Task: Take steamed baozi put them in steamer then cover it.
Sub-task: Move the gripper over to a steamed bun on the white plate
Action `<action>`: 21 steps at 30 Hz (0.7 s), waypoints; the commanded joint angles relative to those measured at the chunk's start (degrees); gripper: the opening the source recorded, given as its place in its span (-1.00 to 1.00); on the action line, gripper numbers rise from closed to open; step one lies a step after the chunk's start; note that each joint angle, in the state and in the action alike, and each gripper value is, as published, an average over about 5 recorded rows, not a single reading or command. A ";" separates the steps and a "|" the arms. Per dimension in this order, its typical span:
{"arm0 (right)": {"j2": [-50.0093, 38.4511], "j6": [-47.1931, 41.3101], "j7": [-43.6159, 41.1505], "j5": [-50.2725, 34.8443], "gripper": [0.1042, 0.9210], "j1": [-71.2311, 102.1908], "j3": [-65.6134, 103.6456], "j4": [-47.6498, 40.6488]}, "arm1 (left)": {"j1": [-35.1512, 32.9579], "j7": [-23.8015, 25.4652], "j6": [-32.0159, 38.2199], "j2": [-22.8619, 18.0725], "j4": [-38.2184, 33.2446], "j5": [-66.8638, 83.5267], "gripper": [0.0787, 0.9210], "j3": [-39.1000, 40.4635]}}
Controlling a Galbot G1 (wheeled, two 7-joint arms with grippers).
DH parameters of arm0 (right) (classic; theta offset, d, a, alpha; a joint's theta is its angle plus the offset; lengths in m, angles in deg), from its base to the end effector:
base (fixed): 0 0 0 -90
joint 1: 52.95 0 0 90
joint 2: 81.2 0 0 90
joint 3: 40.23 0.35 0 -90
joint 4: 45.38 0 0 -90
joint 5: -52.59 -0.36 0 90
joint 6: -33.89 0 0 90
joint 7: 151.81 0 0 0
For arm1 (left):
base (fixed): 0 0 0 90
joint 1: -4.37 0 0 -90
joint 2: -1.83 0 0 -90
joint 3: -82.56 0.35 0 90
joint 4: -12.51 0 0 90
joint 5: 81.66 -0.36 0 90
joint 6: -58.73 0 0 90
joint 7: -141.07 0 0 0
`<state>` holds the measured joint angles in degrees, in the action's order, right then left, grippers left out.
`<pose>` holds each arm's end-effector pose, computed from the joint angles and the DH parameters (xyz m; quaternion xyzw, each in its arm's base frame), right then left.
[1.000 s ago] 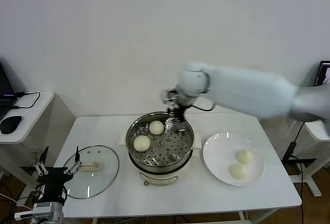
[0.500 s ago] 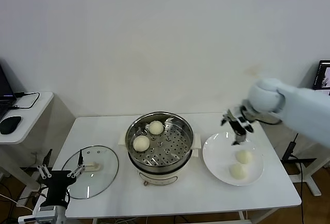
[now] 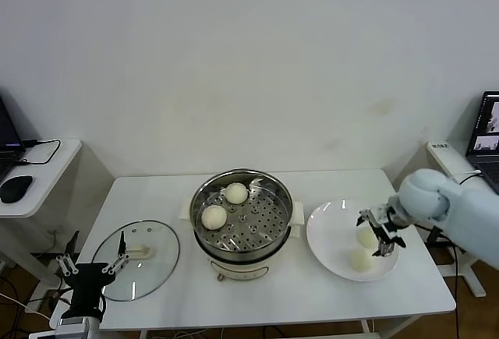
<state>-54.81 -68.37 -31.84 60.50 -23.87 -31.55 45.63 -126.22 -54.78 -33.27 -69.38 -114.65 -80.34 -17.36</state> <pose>0.4385 -0.1497 -0.1817 0.5199 -0.4929 0.5954 0.3636 0.1433 0.0895 -0.2671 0.1035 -0.9795 -0.1723 0.0092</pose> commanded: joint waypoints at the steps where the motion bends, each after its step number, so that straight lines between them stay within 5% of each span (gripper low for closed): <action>1: 1.24 0.65 2.29 3.55 0.76 11.37 6.91 -3.88 | -0.09 -0.03 0.02 0.03 0.16 -0.09 0.77 -0.10; 21: 6.29 -0.83 2.11 4.10 0.62 12.07 7.50 -8.53 | 0.71 -0.04 0.08 0.09 1.66 0.15 0.77 -0.42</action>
<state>-49.66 -68.93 -29.79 64.15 -13.43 -25.06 38.53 -125.51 -54.81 -33.21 -69.30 -113.04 -80.18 -17.82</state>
